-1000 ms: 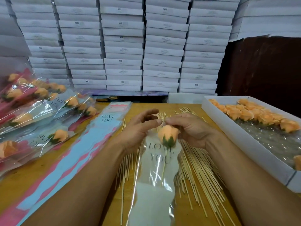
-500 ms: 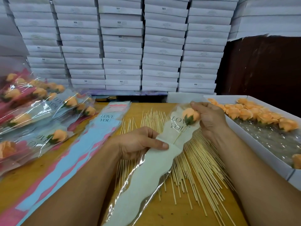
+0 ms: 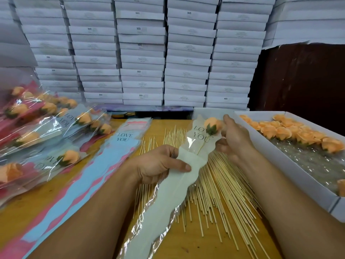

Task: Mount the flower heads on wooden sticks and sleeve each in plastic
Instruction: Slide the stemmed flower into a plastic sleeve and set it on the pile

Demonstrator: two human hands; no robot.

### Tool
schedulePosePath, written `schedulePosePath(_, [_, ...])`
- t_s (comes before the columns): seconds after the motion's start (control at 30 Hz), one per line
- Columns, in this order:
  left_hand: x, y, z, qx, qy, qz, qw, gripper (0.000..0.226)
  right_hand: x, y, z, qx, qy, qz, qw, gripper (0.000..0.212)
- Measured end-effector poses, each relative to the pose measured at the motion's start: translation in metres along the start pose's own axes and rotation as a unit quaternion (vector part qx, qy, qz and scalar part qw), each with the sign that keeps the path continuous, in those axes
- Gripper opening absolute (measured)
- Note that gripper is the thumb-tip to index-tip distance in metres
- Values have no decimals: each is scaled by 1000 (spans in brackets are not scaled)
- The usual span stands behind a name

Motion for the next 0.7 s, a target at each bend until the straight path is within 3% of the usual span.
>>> schedulePosePath(0.17, [1,2,6,4,37,91,995,13,-9,11,13,18,107,-56,992,55])
schedulePosePath(0.3, [4,1,14,1,-21,218,976,8,-18,17,17,36,172,-125,977,75])
schedulePosePath(0.4, [2,-1,22,-14,-117,298,947,28,-25,27,22,15,161,-241,957,55])
schedulePosePath(0.53, [0,6,33,-46,-67,338,937,14,-30,43,19,23,137,-325,935,16])
schedulePosePath(0.6, [6,13,40,-73,-64,366,926,12,-35,59,17,0,135,-367,920,15])
schedulePosePath(0.7, [21,25,48,-113,-37,426,897,12,-48,99,22,-39,170,-478,861,19])
Point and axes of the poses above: each hand's wrist, its own y-axis away from the middle knuckle, its own x-axis out of the back of the hand, z = x × y, the point moved 3 cm from there along -y, towards the middle knuckle, and after that the axes turned 12 degrees about z, right-handed, at the moved point
